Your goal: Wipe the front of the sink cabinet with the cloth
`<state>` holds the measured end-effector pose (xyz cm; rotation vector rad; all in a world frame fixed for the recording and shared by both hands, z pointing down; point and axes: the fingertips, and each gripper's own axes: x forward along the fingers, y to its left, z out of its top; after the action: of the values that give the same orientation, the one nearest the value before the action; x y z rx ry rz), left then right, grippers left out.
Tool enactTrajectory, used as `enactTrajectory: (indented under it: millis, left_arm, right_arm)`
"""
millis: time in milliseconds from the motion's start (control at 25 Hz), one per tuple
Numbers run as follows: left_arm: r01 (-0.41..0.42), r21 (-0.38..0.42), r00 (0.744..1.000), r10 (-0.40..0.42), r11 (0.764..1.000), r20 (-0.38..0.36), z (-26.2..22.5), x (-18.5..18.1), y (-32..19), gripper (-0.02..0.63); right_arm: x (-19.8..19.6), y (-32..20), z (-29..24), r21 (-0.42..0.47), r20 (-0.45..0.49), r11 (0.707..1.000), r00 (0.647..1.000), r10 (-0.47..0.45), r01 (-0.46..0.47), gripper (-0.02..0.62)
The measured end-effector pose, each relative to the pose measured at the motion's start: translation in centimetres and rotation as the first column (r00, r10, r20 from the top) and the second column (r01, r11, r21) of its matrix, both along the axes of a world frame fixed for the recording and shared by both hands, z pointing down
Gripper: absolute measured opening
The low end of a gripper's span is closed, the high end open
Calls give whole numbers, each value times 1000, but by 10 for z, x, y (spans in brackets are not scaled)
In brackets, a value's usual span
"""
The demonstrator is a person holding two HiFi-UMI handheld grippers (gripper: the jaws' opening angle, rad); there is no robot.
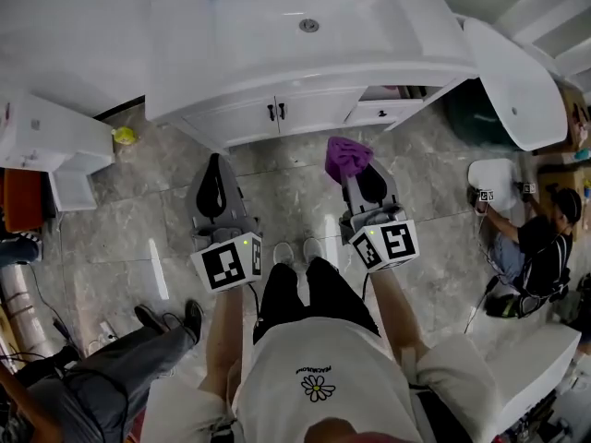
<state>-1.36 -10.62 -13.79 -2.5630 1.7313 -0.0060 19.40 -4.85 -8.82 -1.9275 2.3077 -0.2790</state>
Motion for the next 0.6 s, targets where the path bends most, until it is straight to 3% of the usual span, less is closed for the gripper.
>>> enactTrajectory:
  millis: [200,600]
  left_arm:
    - [-16,69,1000,17,997,-22,84,12,-40,5]
    - [-32,245,997,49,969,-63,354,44,-103,5]
  right_arm:
    - [5,-49,76,59,-1,998,1000,10,-10,58]
    - [17,-136,315,234,-11,972,1000,-17,19,57]
